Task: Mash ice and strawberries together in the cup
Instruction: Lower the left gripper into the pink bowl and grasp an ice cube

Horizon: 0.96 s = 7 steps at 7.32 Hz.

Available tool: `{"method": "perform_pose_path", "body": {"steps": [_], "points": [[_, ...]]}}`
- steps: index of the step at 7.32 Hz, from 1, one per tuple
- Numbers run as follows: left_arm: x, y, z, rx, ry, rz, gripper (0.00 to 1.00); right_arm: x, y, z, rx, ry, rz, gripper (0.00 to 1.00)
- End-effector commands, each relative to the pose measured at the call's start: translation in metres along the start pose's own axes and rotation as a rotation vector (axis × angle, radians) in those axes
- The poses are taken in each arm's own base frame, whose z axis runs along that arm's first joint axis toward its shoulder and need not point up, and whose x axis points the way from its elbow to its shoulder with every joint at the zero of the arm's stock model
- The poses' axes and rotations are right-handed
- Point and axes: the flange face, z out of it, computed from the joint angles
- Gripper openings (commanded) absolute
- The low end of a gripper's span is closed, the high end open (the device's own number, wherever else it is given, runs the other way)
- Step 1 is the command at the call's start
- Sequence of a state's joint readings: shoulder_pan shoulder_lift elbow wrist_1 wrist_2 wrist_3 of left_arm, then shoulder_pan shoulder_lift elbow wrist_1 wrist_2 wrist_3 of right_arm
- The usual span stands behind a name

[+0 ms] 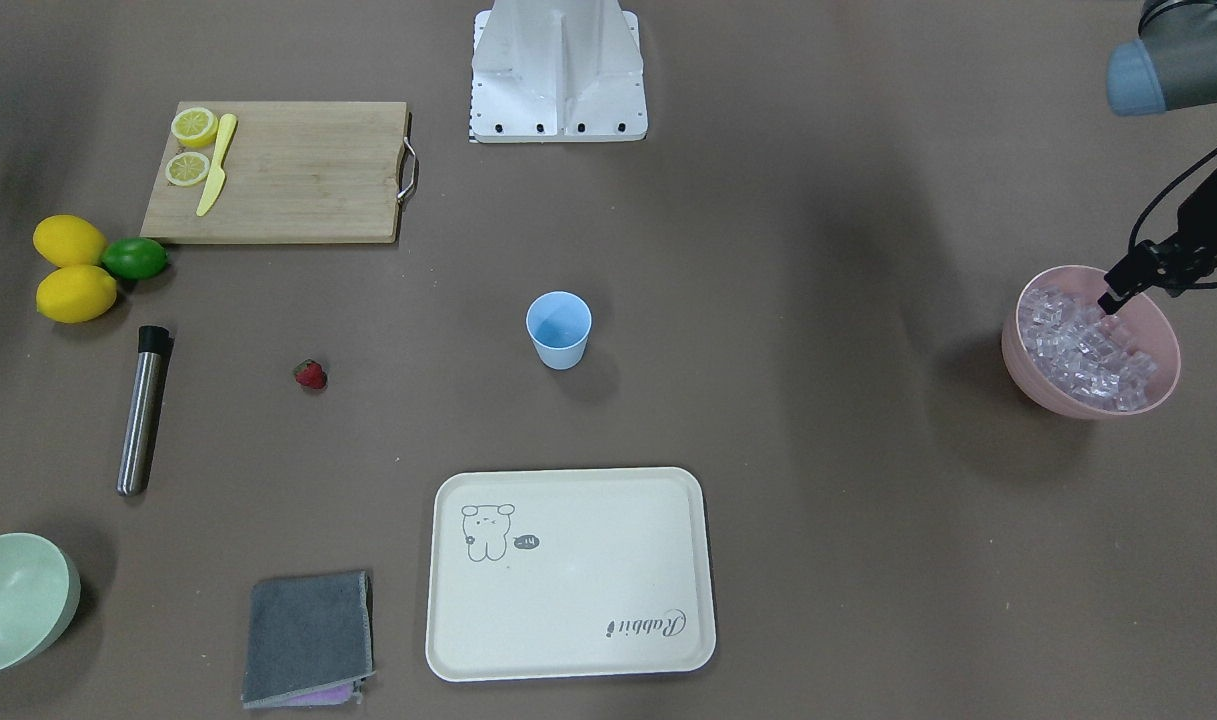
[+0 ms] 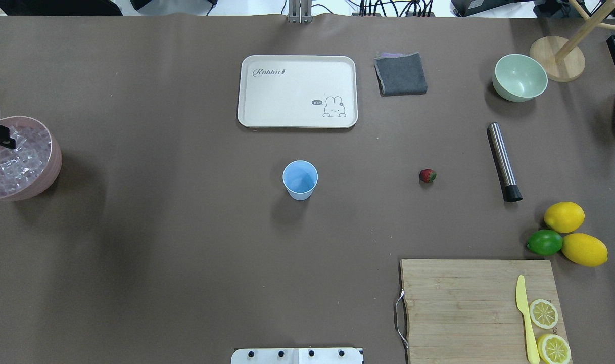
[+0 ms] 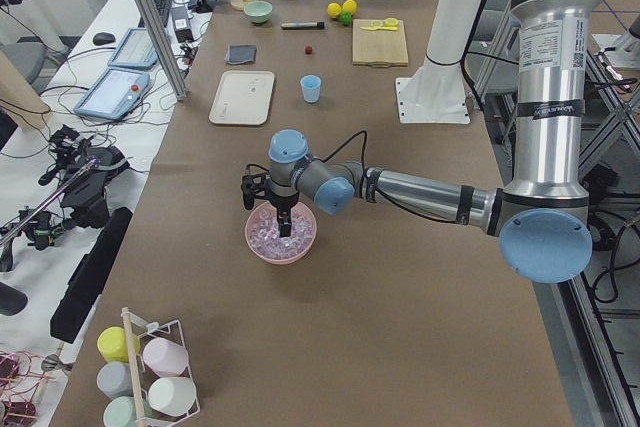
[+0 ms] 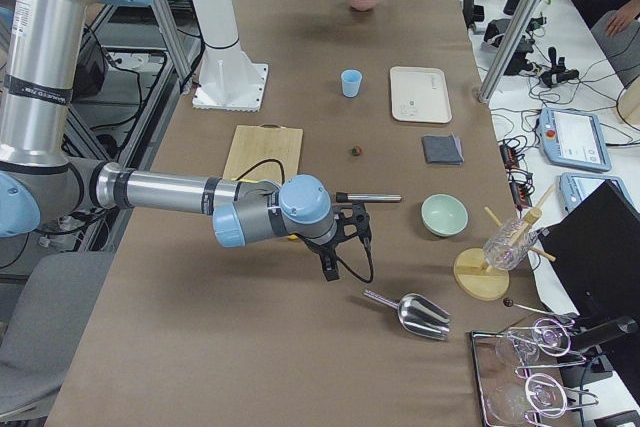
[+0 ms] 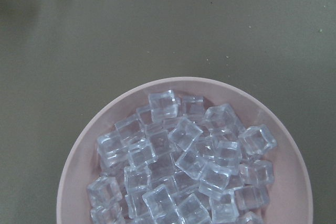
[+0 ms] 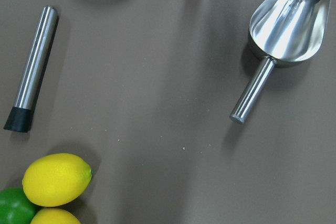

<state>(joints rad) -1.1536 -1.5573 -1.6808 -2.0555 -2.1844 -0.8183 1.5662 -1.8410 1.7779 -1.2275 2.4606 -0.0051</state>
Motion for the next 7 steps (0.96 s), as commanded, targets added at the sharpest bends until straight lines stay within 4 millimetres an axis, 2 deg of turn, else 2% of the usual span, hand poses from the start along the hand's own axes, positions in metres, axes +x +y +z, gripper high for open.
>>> {"method": "perform_pose_path", "body": {"steps": [1,3,4,6,7], "points": [[0.016,-0.014,0.022,-0.003,0.015,0.047,0.95,0.0,0.001,0.0,-0.002,-0.001,0.003,1.0],[0.026,-0.025,0.042,-0.022,0.009,0.052,0.95,0.001,0.001,0.001,-0.004,-0.001,0.006,1.0],[0.023,-0.025,0.047,-0.027,0.005,0.051,0.95,0.0,0.001,0.0,-0.003,0.0,0.007,1.0],[0.011,-0.017,0.047,-0.016,-0.01,0.051,0.93,0.0,0.001,0.0,-0.003,-0.001,0.007,1.0],[0.014,-0.019,0.045,0.004,-0.019,0.058,0.92,0.001,0.001,0.001,-0.005,-0.001,0.01,1.0]]}}
